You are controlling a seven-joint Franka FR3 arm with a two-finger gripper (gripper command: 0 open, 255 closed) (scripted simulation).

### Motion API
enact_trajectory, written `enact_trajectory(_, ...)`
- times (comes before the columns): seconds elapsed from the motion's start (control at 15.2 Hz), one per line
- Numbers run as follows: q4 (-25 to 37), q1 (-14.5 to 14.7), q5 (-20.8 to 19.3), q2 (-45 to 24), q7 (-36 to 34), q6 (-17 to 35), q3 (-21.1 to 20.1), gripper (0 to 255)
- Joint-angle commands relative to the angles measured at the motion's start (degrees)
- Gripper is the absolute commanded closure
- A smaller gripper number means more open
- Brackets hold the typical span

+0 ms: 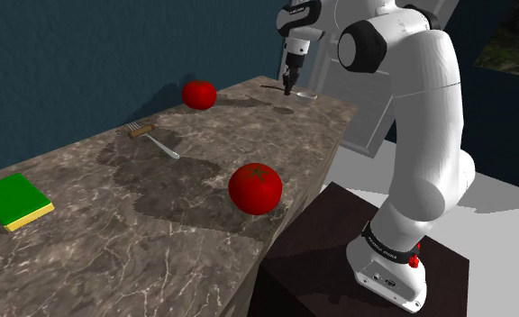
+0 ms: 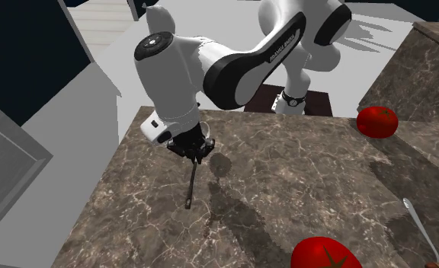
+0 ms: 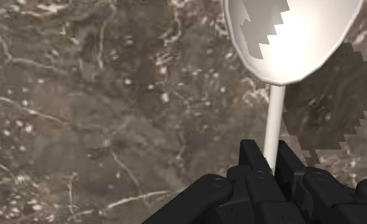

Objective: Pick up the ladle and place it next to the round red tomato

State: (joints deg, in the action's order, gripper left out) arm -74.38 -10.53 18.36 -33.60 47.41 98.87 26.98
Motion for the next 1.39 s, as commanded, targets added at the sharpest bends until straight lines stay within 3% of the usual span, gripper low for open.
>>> enact_trajectory(0.0, 1.69, -0.27, -0.07, -0.05, -0.24, -1.61, 0.04, 255)
enact_trajectory(0.73, 11.15, -1.95, -0.15, -0.5, -1.4, -10.31, 0.13, 255)
enact_trajectory(1.32, 23.45, -4.91, 0.85, -3.45, -2.62, -19.29, -0.35, 255)
